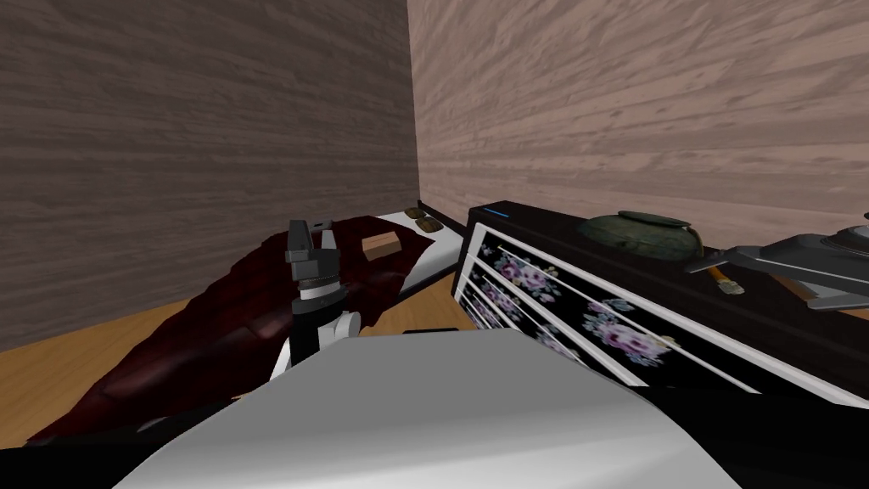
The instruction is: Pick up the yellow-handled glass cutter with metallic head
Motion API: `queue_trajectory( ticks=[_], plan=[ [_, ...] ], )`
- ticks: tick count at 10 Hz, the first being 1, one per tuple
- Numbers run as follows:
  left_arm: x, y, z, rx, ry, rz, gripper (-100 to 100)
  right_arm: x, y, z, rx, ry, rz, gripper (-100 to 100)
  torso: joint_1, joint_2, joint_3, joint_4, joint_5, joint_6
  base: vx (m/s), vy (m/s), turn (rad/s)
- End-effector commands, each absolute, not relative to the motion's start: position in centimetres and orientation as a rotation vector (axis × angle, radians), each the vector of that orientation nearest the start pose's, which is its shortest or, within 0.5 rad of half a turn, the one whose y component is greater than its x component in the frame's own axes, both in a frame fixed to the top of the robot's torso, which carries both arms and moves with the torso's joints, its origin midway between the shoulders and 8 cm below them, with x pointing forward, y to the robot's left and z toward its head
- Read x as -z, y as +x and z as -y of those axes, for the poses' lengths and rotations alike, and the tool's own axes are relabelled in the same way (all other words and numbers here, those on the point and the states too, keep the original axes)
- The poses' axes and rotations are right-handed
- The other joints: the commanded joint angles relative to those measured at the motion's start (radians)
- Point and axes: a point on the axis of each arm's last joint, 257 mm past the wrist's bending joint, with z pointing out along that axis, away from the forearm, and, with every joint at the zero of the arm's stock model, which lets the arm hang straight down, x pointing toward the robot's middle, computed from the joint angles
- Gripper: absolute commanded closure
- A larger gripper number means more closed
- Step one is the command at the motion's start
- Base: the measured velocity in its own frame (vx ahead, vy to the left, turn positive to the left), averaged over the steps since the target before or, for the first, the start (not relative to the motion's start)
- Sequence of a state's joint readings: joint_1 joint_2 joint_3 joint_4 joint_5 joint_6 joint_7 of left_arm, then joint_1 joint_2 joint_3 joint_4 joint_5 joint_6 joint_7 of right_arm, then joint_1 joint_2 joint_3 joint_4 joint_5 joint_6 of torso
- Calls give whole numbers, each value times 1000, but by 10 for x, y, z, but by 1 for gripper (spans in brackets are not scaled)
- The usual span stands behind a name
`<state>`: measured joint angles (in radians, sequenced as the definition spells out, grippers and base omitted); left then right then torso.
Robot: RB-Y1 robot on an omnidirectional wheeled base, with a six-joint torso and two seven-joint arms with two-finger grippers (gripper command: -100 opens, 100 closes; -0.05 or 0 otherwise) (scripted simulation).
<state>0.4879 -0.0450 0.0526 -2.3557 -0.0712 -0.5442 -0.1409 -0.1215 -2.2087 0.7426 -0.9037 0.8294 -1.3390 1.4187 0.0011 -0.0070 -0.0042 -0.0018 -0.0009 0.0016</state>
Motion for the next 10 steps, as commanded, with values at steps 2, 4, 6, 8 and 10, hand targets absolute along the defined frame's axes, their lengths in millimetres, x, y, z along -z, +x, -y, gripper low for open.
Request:
queue_trajectory(
  ticks=[2, 4, 6, 8, 10],
  plan=[
    [-69, 318, -284, 1097, -488, -556, 0, -1, 173, 737, 318, -2899, -1594, -100, 0, 0, 0, 0, 0, 0, 118, 39, -171],
    [-69, 318, -284, 1097, -488, -556, 0, 3, 173, 741, 324, -2922, -1547, -100, 0, 0, 0, 0, 0, 0, 120, 43, -134],
    [-69, 318, -284, 1098, -488, -556, 0, 2, 173, 740, 322, -2916, -1559, 100, -1, 3, 1, 0, 0, -1, 28, 11, -11],
    [-69, 318, -284, 1098, -488, -556, 0, 1, 173, 740, 323, -2916, -1562, 100, -3, 6, 3, 1, -1, -2, 2, 0, -7],
    [-69, 318, -284, 1098, -488, -556, 0, 1, 173, 740, 323, -2916, -1561, 100, -4, 6, 3, 1, -2, -1, 0, 0, 0]
  ],
)
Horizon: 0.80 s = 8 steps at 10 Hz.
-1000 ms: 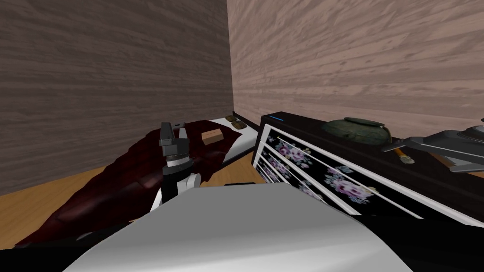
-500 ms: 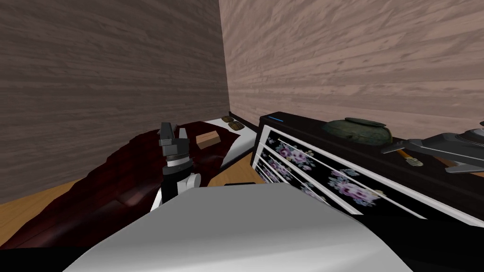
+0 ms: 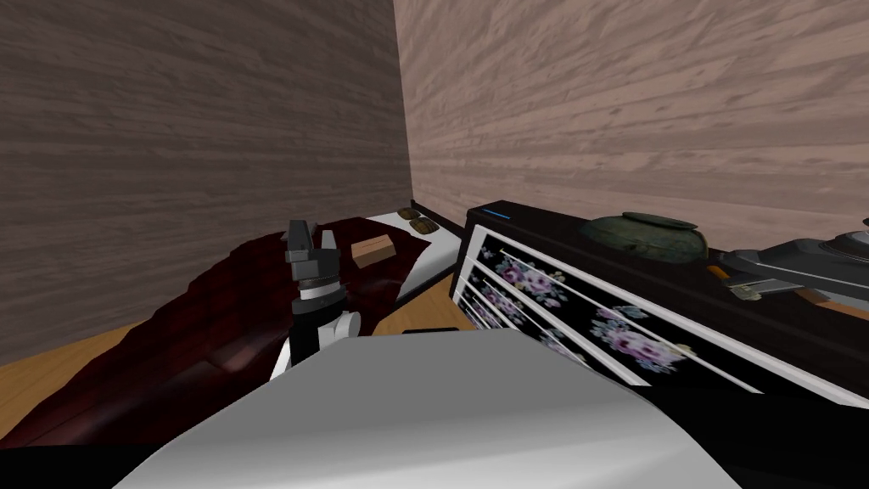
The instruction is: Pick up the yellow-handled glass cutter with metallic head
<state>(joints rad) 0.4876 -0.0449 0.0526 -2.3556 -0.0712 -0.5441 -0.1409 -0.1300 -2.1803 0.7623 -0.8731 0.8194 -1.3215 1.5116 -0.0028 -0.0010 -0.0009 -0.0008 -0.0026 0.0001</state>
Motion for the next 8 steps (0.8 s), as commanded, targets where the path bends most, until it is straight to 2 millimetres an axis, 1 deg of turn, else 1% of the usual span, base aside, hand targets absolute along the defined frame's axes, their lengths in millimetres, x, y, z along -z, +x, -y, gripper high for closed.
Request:
queue_trajectory(
  ticks=[1, 2, 3, 5, 8],
  plan=[
    [-69, 318, -284, 1098, -488, -556, 0, 1, 173, 740, 323, -2916, -1561, 0, 0, 0, 0, 0, 0, 0, 0, 0, 0],
    [-69, 318, -284, 1098, -488, -556, 0, -1, 173, 737, 318, -2899, -1594, 100, 0, 0, 0, 0, 0, 0, -83, -9, 203],
    [-69, 318, -284, 1098, -487, -555, 0, -4, 173, 735, 315, -2888, -1617, 100, 0, 3, 1, 0, 0, -3, -153, -51, 237],
    [-69, 318, -284, 1098, -487, -555, 0, -8, 174, 731, 310, -2865, -1663, 100, -3, 8, 5, 2, 0, -1, -142, -58, 168],
    [-69, 318, -284, 1098, -487, -556, 0, -15, 174, 725, 302, -2829, -1733, 100, -3, 7, 4, 2, 0, 0, -116, -55, 143]
  ],
)
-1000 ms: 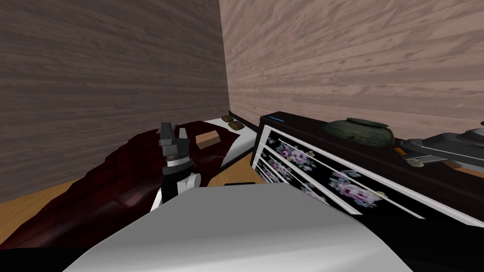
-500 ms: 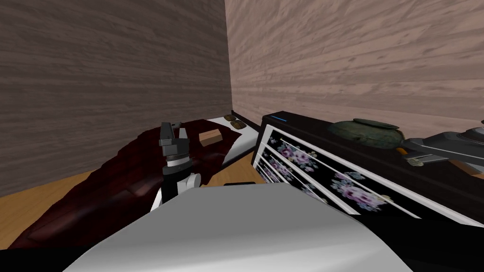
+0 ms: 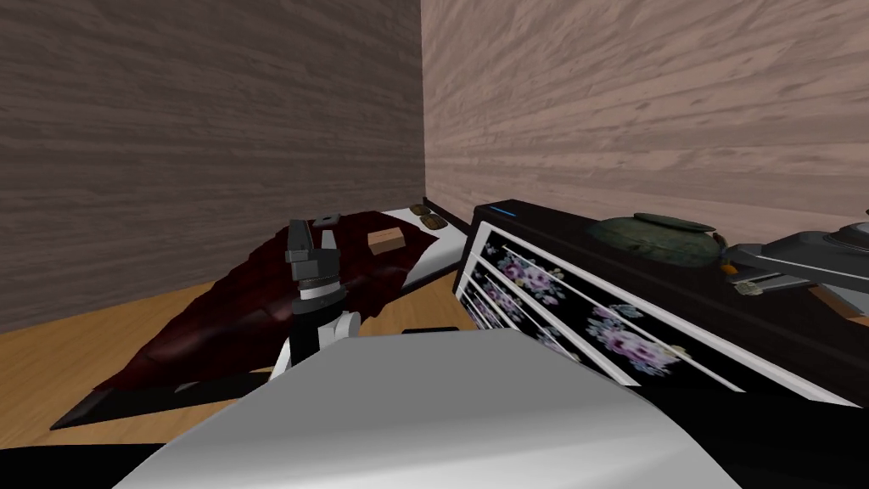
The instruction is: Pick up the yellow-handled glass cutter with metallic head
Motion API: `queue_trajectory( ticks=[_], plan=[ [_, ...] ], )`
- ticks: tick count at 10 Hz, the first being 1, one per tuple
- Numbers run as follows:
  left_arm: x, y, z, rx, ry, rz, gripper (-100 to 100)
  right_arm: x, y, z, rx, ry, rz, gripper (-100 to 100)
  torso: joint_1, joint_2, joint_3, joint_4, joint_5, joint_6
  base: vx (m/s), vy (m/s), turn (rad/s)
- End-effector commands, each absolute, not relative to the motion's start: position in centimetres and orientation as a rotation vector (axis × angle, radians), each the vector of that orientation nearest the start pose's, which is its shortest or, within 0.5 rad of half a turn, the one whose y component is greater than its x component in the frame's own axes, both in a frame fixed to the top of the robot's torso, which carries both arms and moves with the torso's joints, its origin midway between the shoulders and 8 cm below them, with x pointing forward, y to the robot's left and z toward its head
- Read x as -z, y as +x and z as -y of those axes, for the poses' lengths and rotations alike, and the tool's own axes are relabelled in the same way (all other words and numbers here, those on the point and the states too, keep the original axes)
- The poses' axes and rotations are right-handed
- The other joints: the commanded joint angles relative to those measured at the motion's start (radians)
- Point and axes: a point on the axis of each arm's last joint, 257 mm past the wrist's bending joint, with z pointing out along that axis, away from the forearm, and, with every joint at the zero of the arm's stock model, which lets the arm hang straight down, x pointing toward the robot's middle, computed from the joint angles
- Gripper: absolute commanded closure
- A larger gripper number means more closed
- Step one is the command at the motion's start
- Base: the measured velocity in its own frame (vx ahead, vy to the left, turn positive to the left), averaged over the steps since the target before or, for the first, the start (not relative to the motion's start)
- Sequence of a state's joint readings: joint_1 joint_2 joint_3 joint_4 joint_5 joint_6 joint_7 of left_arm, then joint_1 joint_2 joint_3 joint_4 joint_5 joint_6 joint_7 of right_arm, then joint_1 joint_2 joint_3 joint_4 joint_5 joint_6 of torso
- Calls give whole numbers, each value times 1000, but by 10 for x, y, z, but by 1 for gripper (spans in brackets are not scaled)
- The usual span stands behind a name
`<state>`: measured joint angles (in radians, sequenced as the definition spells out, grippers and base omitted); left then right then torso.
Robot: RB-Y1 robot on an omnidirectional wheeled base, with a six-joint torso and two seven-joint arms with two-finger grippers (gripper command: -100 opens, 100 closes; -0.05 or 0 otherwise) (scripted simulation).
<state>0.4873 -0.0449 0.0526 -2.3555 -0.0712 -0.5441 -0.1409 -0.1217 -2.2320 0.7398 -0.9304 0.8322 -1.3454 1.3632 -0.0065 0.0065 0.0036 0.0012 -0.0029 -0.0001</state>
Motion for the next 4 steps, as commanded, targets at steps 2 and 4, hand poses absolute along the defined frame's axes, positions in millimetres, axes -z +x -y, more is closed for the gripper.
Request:
queue_trajectory(
  ticks=[2, 4],
  plan=[
    [-69, 318, -284, 1098, -487, -556, 0, -19, 174, 721, 296, -2806, -1780, 100, 0, 0, 0, 0, 0, 0, -128, -41, 161],
    [-69, 318, -284, 1098, -488, -556, 0, -18, 174, 723, 299, -2812, -1767, 0, 2, -3, -1, 0, 0, 1, -30, -5, 15]
  ],
)
